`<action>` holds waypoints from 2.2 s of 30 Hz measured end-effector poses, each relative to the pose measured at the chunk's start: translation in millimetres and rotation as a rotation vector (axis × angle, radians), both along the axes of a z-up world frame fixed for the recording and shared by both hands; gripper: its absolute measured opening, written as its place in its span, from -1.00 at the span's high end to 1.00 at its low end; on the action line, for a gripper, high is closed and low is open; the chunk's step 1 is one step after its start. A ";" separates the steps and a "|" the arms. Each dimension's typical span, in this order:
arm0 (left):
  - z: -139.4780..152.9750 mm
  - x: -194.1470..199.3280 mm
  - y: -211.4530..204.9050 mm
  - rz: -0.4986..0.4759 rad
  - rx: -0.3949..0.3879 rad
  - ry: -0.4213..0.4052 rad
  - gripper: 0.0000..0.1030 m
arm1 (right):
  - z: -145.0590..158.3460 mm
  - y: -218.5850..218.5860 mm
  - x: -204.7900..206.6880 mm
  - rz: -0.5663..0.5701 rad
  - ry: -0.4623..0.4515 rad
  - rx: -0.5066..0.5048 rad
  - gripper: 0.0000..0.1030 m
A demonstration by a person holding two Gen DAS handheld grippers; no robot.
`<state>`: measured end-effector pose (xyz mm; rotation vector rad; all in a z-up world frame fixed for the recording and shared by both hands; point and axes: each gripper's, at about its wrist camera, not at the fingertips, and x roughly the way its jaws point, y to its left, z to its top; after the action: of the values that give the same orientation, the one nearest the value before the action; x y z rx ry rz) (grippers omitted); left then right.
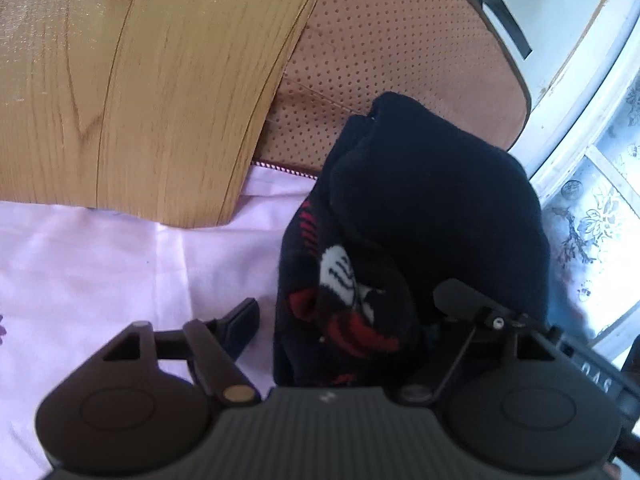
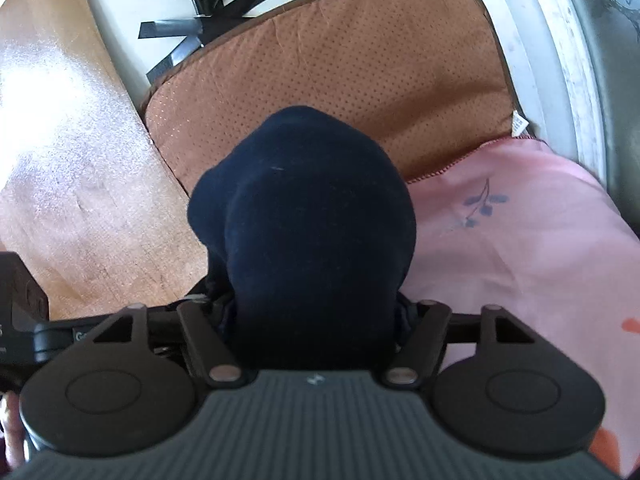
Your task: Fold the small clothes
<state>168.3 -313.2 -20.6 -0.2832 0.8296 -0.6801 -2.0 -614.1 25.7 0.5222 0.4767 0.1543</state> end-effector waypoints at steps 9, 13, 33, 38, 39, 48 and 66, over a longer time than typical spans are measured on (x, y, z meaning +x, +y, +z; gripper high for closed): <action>44.2 -71.4 70.5 0.164 0.033 -0.040 -0.54 | 6.5 4.0 -6.3 -0.048 -0.029 -0.004 -0.64; 43.4 -123.4 104.3 0.226 0.149 -0.074 -0.54 | 2.0 2.5 -11.1 -0.083 -0.014 0.025 -0.76; 13.6 -271.5 126.7 0.205 0.330 -0.261 -0.66 | 2.7 48.0 -213.3 -0.274 0.102 -0.101 -0.76; 16.3 -288.0 123.6 0.207 0.378 -0.329 -0.66 | 0.4 67.3 -243.4 -0.307 0.056 -0.129 -0.76; 16.3 -289.6 123.4 0.206 0.384 -0.330 -0.66 | 0.6 67.8 -244.7 -0.314 0.051 -0.129 -0.76; 16.1 -287.5 128.0 0.241 0.382 -0.306 -0.81 | -2.0 60.8 -241.5 -0.307 0.064 -0.108 -0.76; 14.8 -281.2 136.3 0.283 0.366 -0.257 -0.99 | -1.5 61.7 -243.0 -0.305 0.066 -0.110 -0.77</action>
<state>-112.9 -176.9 -5.8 0.0202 0.6364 -0.2827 -245.0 -552.4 24.2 0.4867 0.4609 -0.1811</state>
